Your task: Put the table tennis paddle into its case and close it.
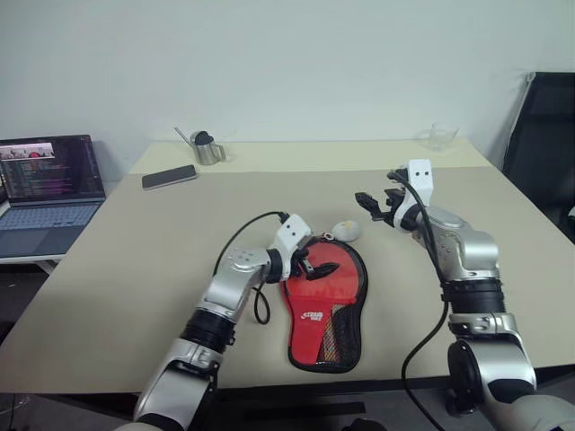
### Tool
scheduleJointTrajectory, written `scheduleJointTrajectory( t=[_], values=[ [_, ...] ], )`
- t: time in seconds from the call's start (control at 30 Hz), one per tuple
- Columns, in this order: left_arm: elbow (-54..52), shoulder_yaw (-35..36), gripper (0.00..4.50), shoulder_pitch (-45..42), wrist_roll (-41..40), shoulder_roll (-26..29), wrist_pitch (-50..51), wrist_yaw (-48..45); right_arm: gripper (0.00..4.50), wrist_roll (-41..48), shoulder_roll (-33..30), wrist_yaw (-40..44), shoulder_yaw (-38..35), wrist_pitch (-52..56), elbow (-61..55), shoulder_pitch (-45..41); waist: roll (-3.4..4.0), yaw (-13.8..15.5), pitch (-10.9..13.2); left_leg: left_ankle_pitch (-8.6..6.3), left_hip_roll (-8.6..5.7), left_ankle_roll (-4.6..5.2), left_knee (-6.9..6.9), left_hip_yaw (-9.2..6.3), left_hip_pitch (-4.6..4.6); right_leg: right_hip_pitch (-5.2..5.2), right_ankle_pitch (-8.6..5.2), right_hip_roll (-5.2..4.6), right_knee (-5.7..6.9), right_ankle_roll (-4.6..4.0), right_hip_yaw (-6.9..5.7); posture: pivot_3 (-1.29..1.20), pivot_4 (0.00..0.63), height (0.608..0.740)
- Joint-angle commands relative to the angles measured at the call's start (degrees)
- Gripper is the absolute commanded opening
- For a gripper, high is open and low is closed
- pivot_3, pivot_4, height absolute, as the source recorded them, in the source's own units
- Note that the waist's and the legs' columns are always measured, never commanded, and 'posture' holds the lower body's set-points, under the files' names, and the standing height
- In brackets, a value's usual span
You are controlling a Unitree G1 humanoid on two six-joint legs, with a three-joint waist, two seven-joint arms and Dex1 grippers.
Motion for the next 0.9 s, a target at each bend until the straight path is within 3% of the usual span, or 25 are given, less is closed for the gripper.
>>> scheduleJointTrajectory(
  t=[0.03,0.17,0.43,0.63,0.83,0.9],
  values=[
    [0.95,-0.91,4.41,-1.63,2.23,-1.52,-0.95,3.67,4.5,-0.52,1.12,-2.46,-1.15,-5.49,6.16,-3.94,0.0,0.01,0.0,0.0,0.0,0.0,0.0,-0.01,-0.02,0.0,0.0,-0.01,-0.01,0.0,-0.01,0.0,0.15,0.74],
    [1.12,-0.26,4.41,0.65,1.16,-4.68,1.99,6.1,4.5,-3.34,4.06,-5.5,0.46,-14.3,20.44,-7.51,0.01,-0.1,0.0,0.01,0.0,-0.02,-0.03,0.02,-0.01,-0.02,0.0,-0.02,-0.03,0.0,0.02,0.0,0.15,0.74],
    [-4.21,-0.85,4.41,3.79,1.66,-4.69,5.37,7.63,4.5,-4.95,6.93,-12.3,-1.27,-21.61,39.29,-12.87,0.03,-0.16,-0.01,0.09,0.0,-0.17,-0.05,0.03,-0.01,-0.02,0.0,-0.04,-0.01,0.0,0.04,0.0,0.15,0.74],
    [-6.58,-0.03,4.41,5.22,1.03,-4.61,10.37,9.0,4.5,-5.11,8.35,-11.13,-0.6,-21.6,43.53,-14.04,0.05,-0.21,-0.02,0.1,0.01,-0.17,-0.05,0.03,0.0,-0.01,0.0,-0.03,0.0,0.0,0.05,0.0,0.15,0.74],
    [-5.3,-0.61,4.41,6.28,1.31,-4.53,8.78,9.56,4.5,-4.91,9.56,-9.44,-0.4,-21.46,43.54,-13.85,0.06,-0.22,-0.03,0.1,0.01,-0.17,-0.05,0.03,0.02,0.0,0.0,-0.03,0.0,0.0,0.04,0.0,0.15,0.74],
    [-5.11,-0.48,4.5,6.26,1.33,-4.61,8.61,9.92,4.12,-4.98,9.69,-9.71,-0.43,-21.63,43.4,-13.75,0.06,-0.22,-0.03,0.1,0.01,-0.18,-0.05,0.03,0.02,0.0,0.0,-0.03,0.0,0.0,0.04,0.0,0.15,0.74]
  ],
)
